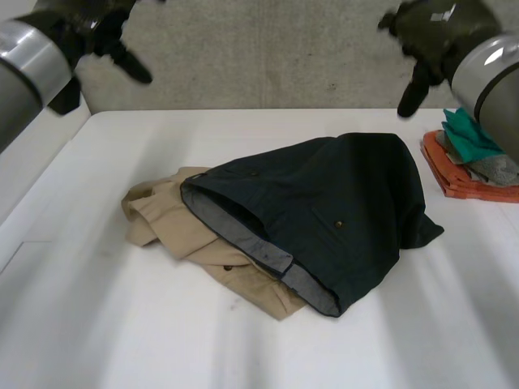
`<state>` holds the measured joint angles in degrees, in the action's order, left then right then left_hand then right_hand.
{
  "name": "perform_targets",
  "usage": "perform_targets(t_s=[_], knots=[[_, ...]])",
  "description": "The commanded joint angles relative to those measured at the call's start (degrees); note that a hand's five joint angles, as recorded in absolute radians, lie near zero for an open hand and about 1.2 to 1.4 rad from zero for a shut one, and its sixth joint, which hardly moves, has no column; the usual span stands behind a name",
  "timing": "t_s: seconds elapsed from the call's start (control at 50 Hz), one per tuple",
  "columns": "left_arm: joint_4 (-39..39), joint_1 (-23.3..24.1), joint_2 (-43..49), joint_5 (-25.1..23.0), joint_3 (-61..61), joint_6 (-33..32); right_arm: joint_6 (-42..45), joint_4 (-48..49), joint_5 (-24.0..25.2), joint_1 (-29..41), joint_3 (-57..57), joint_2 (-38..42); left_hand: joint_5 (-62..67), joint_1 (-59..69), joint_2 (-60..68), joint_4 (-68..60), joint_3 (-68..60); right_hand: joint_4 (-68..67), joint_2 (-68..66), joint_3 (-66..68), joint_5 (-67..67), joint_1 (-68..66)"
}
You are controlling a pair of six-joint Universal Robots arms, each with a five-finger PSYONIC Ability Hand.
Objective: Fold the laundry.
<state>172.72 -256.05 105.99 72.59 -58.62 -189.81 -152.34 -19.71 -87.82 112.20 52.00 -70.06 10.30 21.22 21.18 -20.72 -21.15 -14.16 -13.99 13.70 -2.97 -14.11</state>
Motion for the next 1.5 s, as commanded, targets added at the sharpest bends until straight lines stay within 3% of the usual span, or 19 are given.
perform_targets(t_s=[0.02,0.12,0.2,0.4,0.48,0.5,0.54,0.62,0.7,0.72,0.84,1.0,1.12,1.28,1.3,1.32,1.34,1.38,1.5], knots=[[-10.12,-5.42,-0.61,-0.52,-8.69,-10.13,1.17,-6.75,4.23,-0.31,2.66,3.88,-3.69,-4.61,-4.56,4.10,4.53,4.16,3.99,-3.70,2.97,4.11],[-3.56,-7.35,2.19,-3.33,-18.00,-18.12,1.43,3.59,9.94,0.74,8.98,8.09,-7.40,-8.32,-8.28,7.82,8.25,4.16,3.99,-3.70,2.97,4.11],[5.05,-8.15,6.84,-4.82,-22.14,-18.75,1.78,13.08,12.15,2.32,12.06,12.12,-7.40,-8.32,-8.28,7.82,8.25,4.16,3.99,-3.70,2.97,4.11],[15.19,-6.22,17.32,-8.17,-23.65,-18.05,3.45,29.46,10.22,4.61,15.15,21.45,-9.25,-10.17,-10.13,9.67,10.10,3.16,2.98,-2.70,1.97,3.11],[14.66,-4.90,19.69,-8.17,-22.42,-18.75,4.77,32.63,7.67,4.78,15.41,23.30,-9.25,-10.17,-10.13,9.67,10.10,-21.33,-21.51,21.79,-22.53,-21.38],[14.23,-4.11,20.48,-7.91,-21.81,-19.27,4.95,32.98,6.80,4.61,15.67,23.48,-9.25,-10.17,-10.13,9.67,10.10,-42.73,-42.90,43.18,-43.92,-42.77],[13.87,-3.41,21.19,-7.47,-21.10,-20.07,4.86,32.98,6.18,4.35,16.03,23.39,-8.75,-9.67,-9.63,9.17,9.60,-65.75,-65.93,66.21,-66.95,-65.80],[13.17,-2.00,22.24,-5.54,-19.52,-21.47,4.33,32.46,4.86,3.47,18.39,21.38,7.51,6.59,6.63,-7.09,-6.66,-65.84,-66.01,66.30,-67.03,-65.89],[13.08,-0.59,22.86,-4.22,-17.67,-21.48,2.75,32.19,4.15,1.36,23.05,15.50,55.39,54.48,54.52,-54.98,-54.55,-65.84,-66.01,66.30,-67.03,-65.89],[13.25,-0.24,22.86,-4.04,-17.06,-21.48,2.31,32.28,4.15,0.83,24.02,14.35,59.65,58.73,58.78,-59.24,-58.81,-65.84,-66.01,66.30,-67.03,-65.89],[13.08,-1.46,19.44,-1.93,-11.53,-20.69,-0.68,31.84,4.33,-2.60,29.91,7.75,59.70,58.78,58.82,-59.28,-58.85,-65.84,-66.01,66.30,-67.03,-65.89],[14.75,-9.72,13.19,6.24,0.68,-15.07,-1.29,29.30,4.94,-3.39,34.04,5.55,59.70,58.78,58.82,-59.28,-58.85,-65.84,-66.01,66.30,-67.03,-65.89],[14.31,-14.82,15.73,11.78,12.11,-12.07,-1.47,28.15,5.03,-3.04,35.98,5.37,59.70,58.78,58.82,-59.28,-58.85,-65.84,-66.01,66.30,-67.03,-65.89],[10.18,-14.92,23.91,13.19,19.77,-16.11,-1.21,28.24,5.12,-1.90,37.47,5.11,59.70,58.78,58.82,-59.28,-58.85,-65.84,-66.01,66.30,-67.03,-65.89],[9.74,-14.48,24.52,12.93,19.77,-16.64,-1.29,28.24,5.12,-1.81,37.56,5.02,59.38,58.46,58.50,-58.97,-58.54,-65.84,-66.01,66.30,-67.03,-65.89],[9.22,-14.04,25.14,12.40,19.60,-17.25,-1.21,28.33,5.12,-1.72,37.65,5.02,43.89,42.97,43.01,-43.48,-43.05,-65.84,-66.01,66.30,-67.03,-65.89],[7.73,-12.91,26.10,11.27,19.16,-18.13,-1.21,28.33,5.03,-1.55,37.74,4.94,11.60,10.68,10.72,-11.18,-10.75,-65.84,-66.01,66.30,-67.03,-65.89],[6.14,-12.11,26.73,10.64,18.28,-19.01,-1.12,28.33,5.03,-1.37,37.74,4.85,-10.30,-11.22,-11.18,10.72,11.15,-65.84,-66.01,66.30,-67.03,-65.89],[3.85,-10.00,23.31,10.11,11.35,-20.60,-1.20,28.33,5.03,-0.49,37.74,3.97,-10.30,-11.22,-11.18,10.72,11.15,-65.84,-66.01,66.30,-67.03,-65.89]])
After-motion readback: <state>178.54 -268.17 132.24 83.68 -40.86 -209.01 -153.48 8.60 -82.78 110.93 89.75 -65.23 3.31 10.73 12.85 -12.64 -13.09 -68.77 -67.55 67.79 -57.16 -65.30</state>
